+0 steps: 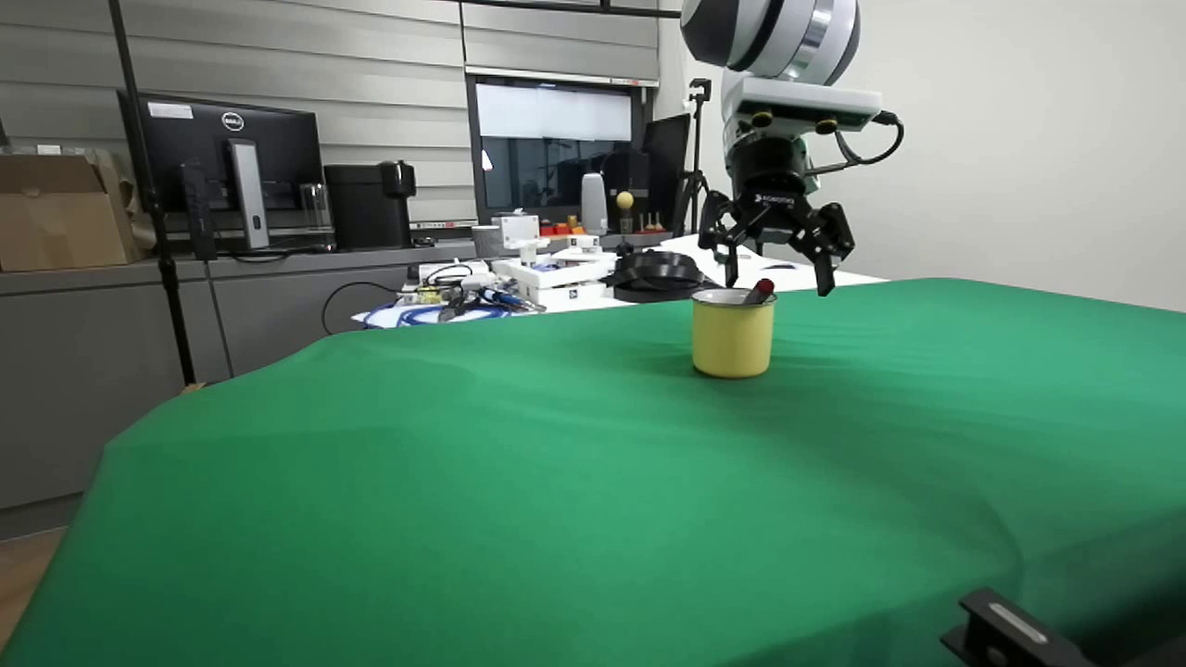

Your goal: Put the red marker in the yellow mug, take the marker out of the mug and place it on the left side of the table

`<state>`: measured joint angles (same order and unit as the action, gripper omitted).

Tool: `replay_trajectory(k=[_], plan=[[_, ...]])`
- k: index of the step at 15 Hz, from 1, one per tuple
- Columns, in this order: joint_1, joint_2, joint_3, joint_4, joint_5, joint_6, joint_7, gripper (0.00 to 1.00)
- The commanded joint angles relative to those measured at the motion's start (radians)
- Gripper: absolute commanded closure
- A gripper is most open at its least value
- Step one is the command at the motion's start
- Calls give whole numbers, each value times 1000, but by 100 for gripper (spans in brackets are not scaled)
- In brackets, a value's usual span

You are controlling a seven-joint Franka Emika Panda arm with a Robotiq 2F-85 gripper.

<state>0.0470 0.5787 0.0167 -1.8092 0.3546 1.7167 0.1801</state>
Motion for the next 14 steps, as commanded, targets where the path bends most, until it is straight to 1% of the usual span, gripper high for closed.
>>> replay_trajectory(k=[1,6,7,8,14], plan=[[-13,32,1,50,33,-1,45,0],[-20,45,0,62,48,28,50,0],[-22,47,0,62,53,34,46,25],[-21,47,0,61,51,43,48,26],[-22,38,2,59,50,59,48,69]])
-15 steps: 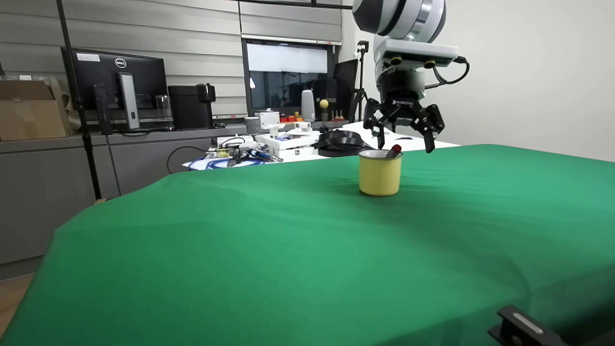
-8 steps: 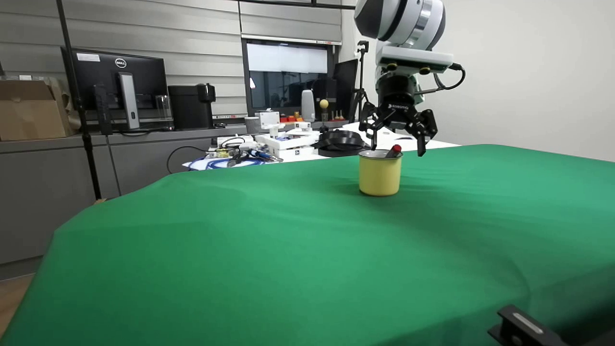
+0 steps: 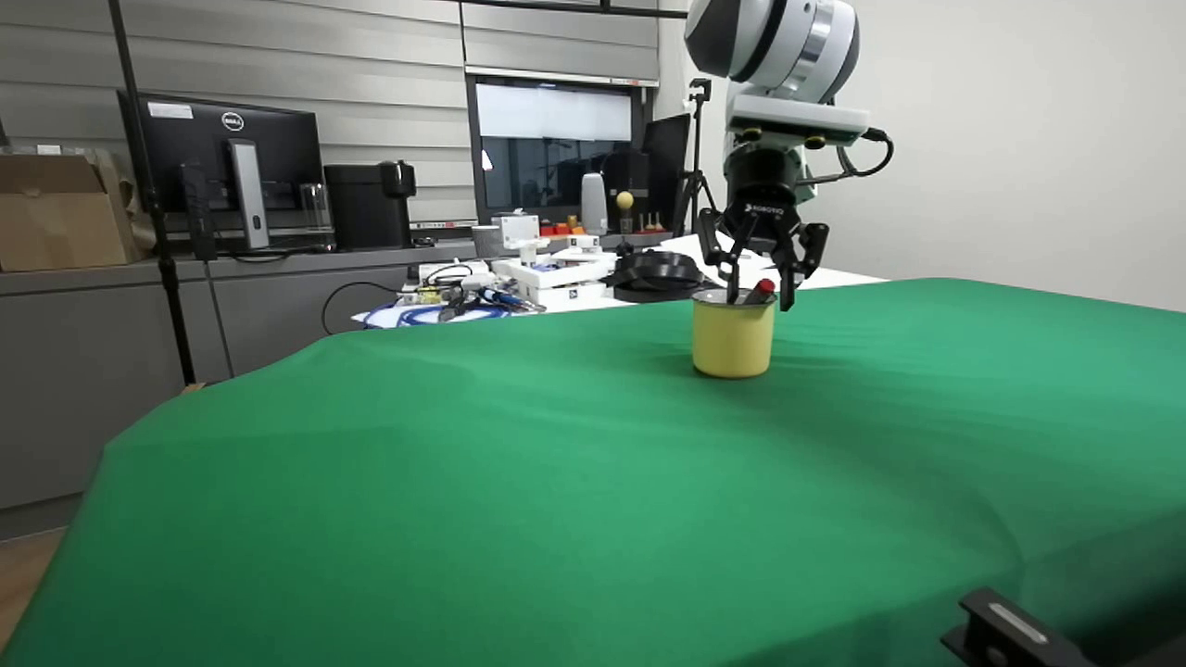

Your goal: Put the red marker in the yellow mug, take the marker out of the mug and place it on the left side of the table

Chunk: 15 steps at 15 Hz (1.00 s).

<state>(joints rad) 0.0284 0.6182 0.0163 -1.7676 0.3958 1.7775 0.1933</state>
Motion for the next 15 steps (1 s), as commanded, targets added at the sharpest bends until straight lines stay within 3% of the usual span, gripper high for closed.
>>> replay_trajectory(k=[1,4,5,15], plan=[[-2,-5,3,15,7,6,31,75],[-2,-4,3,20,5,7,26,95],[-3,-4,3,22,5,7,26,98],[-17,2,15,35,29,-39,5,94]])
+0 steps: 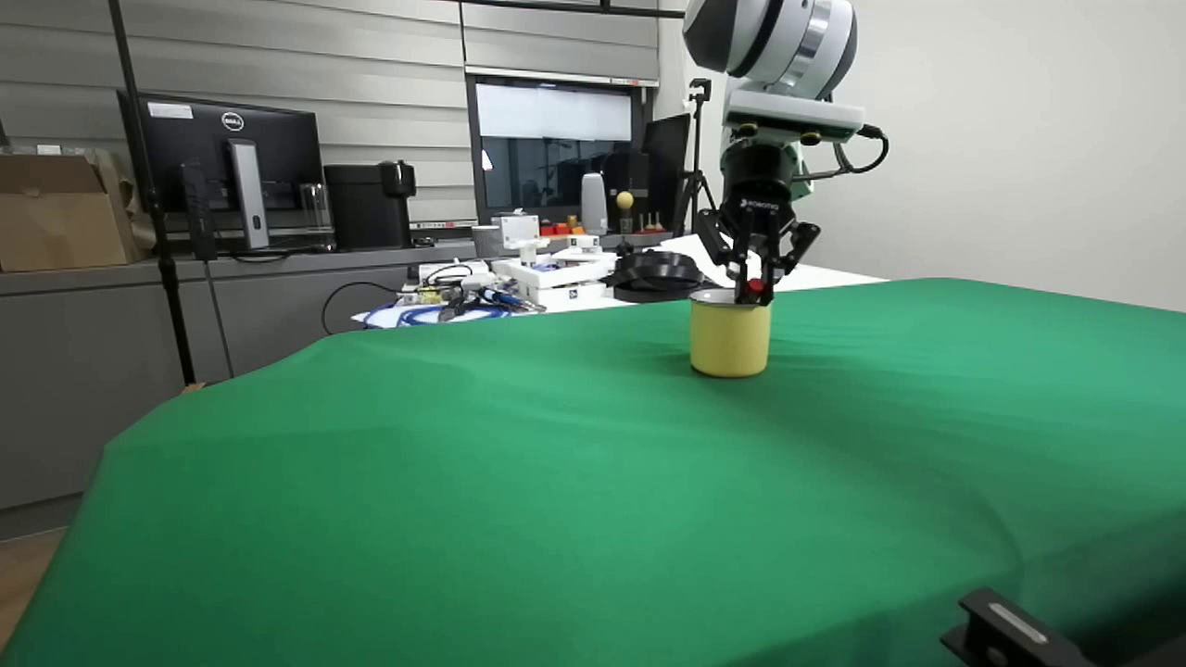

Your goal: Put the red marker in the yellow mug, take the marker out of the mug and place it on the left side of the table

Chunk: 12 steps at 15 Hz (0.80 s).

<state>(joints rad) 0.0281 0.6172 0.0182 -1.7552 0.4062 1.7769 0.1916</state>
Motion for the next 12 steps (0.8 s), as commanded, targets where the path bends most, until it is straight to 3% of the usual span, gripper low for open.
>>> replay_trajectory(k=[1,2,8,12], plan=[[-18,4,14,23,25,-44,3,94],[-19,-75,14,43,21,-124,36,94],[-20,-177,3,115,16,-279,18,94],[0,-281,7,43,-24,-219,-54,94]])
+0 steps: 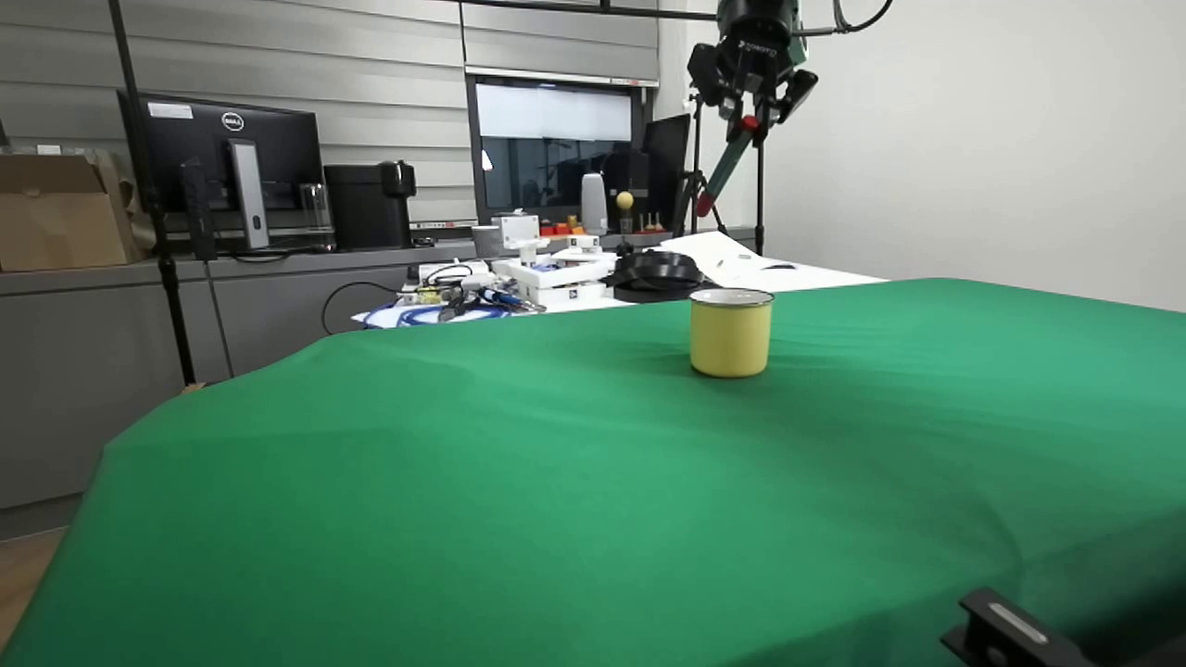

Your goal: Put the red marker in the yellow mug, take the marker out of the mug and place it on the left side of the table

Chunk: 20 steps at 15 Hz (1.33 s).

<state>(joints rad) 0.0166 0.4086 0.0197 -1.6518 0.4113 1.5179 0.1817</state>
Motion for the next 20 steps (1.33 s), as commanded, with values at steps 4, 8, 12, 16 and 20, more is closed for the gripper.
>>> replay_trajectory(k=[4,8,12,16,20], plan=[[46,-183,26,-240,-89,255,-165,94],[77,-268,71,-445,-82,528,-244,94],[105,-336,124,-617,-40,751,-296,94],[130,-389,170,-748,22,896,-367,94],[160,-427,201,-837,77,961,-435,94]])
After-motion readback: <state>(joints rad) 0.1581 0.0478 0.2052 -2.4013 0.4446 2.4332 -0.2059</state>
